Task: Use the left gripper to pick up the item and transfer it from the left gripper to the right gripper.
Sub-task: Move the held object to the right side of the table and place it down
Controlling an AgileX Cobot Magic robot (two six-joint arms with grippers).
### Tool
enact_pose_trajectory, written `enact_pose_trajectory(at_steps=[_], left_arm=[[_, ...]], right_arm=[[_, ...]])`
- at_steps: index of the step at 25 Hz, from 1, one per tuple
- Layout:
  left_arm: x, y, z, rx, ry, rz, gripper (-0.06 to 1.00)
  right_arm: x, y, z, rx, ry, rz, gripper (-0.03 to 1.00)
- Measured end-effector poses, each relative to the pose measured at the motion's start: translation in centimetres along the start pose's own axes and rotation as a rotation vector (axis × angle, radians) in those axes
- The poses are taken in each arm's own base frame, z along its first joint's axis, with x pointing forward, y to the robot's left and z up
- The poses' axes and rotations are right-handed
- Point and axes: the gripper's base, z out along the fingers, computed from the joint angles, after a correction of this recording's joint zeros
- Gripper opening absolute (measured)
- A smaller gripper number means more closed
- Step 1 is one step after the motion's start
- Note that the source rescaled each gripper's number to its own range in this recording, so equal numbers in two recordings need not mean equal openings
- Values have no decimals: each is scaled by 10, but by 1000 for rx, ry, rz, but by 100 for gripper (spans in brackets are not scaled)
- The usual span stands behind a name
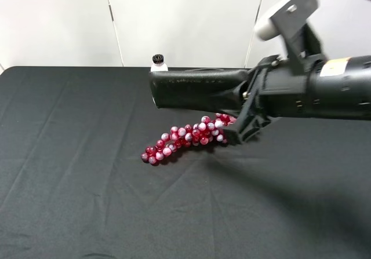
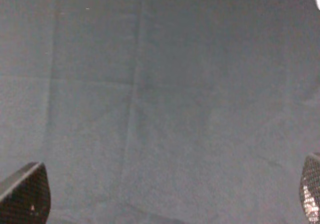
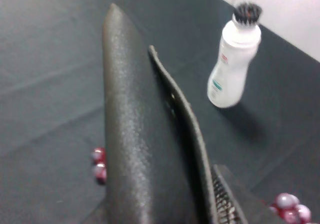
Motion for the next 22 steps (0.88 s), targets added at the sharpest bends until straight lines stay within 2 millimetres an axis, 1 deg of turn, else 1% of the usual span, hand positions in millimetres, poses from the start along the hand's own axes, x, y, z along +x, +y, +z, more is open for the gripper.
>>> enact_pose_trajectory(at_steps=[4,7,9,14,17,22], left_arm=[[5,0,-6,-28,-62,-30,100],[6,0,-6,-39,-64,-38,100],[6,0,-7,-40,-67,-39,100],[6,0,-7,-41,-68,-38,100],[6,0,-7,-41,-68,-38,100],[6,0,-7,-41,-68,-38,100]], right_arm=[[3,-6,16,78,-20,-6,1],[2,-17,19,147,-51,3,1],[3,-30,17,204,-57,28,1],[14,-68,11,339,-25,132,1],[24,-88,5,399,12,182,1],[42,-115,-7,457,93,271,1]])
